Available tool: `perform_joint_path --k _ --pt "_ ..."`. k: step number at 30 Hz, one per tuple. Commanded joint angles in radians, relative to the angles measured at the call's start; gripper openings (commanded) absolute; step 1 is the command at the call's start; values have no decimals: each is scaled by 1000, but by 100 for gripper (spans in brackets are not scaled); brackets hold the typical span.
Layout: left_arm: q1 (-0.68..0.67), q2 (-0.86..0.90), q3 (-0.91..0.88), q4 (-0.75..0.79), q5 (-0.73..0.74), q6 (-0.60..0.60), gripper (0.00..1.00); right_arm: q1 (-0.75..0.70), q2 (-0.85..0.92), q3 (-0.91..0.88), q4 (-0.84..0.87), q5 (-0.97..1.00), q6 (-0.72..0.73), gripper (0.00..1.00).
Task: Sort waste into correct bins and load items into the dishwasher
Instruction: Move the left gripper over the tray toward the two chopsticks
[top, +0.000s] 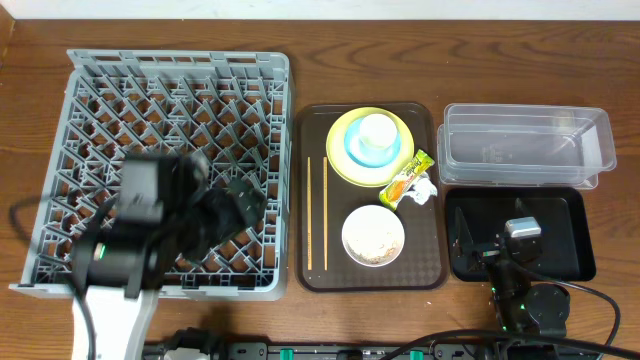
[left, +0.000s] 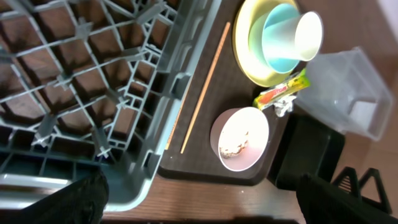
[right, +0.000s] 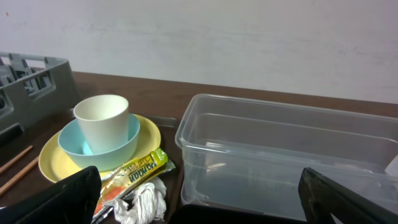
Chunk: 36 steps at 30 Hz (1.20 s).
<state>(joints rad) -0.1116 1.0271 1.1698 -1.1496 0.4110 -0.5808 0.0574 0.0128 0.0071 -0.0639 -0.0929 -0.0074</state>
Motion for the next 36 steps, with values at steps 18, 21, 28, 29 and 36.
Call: perform_joint_path --k 18,21,28,29,36 --pt "-227 504 660 -245 -252 48 98 -8 -2 -2 -4 6 10 99" --pt "-228 504 660 -233 -248 48 97 -8 -2 -2 -4 6 10 99" --pt "-235 504 628 -237 -248 15 87 -8 -2 -2 -4 6 10 99" --pt "-248 504 605 -235 -248 -2 79 -8 -2 -2 -4 6 10 99" --pt "-336 505 471 -165 -305 -4 61 -8 -2 -2 -4 6 10 99"
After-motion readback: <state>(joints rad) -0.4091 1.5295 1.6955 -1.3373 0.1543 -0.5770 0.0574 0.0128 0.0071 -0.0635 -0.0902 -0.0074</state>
